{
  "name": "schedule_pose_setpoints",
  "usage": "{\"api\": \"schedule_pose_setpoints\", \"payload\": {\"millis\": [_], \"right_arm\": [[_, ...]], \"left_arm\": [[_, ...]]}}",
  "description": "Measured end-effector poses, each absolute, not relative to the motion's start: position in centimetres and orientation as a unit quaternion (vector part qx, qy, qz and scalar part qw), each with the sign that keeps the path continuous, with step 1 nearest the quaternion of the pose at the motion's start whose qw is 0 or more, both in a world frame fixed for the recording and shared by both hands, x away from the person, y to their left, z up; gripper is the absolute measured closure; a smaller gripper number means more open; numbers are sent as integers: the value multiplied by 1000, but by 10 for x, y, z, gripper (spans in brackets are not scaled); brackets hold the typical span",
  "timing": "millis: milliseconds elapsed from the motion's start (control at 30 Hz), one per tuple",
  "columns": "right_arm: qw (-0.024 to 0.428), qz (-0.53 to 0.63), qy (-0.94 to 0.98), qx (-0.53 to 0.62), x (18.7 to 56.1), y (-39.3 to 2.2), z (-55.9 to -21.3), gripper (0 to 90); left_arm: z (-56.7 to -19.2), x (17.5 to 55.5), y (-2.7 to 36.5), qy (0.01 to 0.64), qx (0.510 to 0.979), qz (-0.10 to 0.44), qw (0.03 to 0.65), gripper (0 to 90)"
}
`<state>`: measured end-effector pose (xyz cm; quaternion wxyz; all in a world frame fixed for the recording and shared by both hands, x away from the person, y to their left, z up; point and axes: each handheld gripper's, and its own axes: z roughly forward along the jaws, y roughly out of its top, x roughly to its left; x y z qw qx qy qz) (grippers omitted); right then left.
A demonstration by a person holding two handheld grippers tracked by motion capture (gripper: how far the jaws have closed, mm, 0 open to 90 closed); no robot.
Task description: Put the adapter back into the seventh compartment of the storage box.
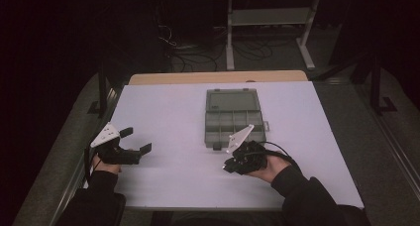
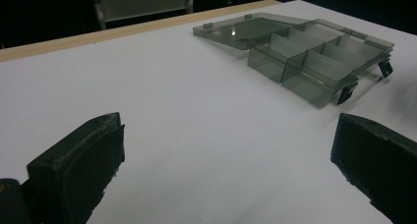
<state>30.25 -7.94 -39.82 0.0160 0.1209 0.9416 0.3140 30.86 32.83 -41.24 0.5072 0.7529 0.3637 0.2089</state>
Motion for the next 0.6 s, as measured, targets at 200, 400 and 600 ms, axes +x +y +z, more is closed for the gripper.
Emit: {"api": "schedule_pose_setpoints", "payload": {"millis": [200,400,600], "right_arm": [[18,317,940,128,305,-83,-396,750],[24,322,937,133,308,-88,-391,751],[30,326,935,139,311,-93,-387,751]], "left_arm": [[-412,309,328,363,753,209,507,0],[-412,309,328,363,753,209,507,0],[-412,309,328,364,753,208,507,0]]}}
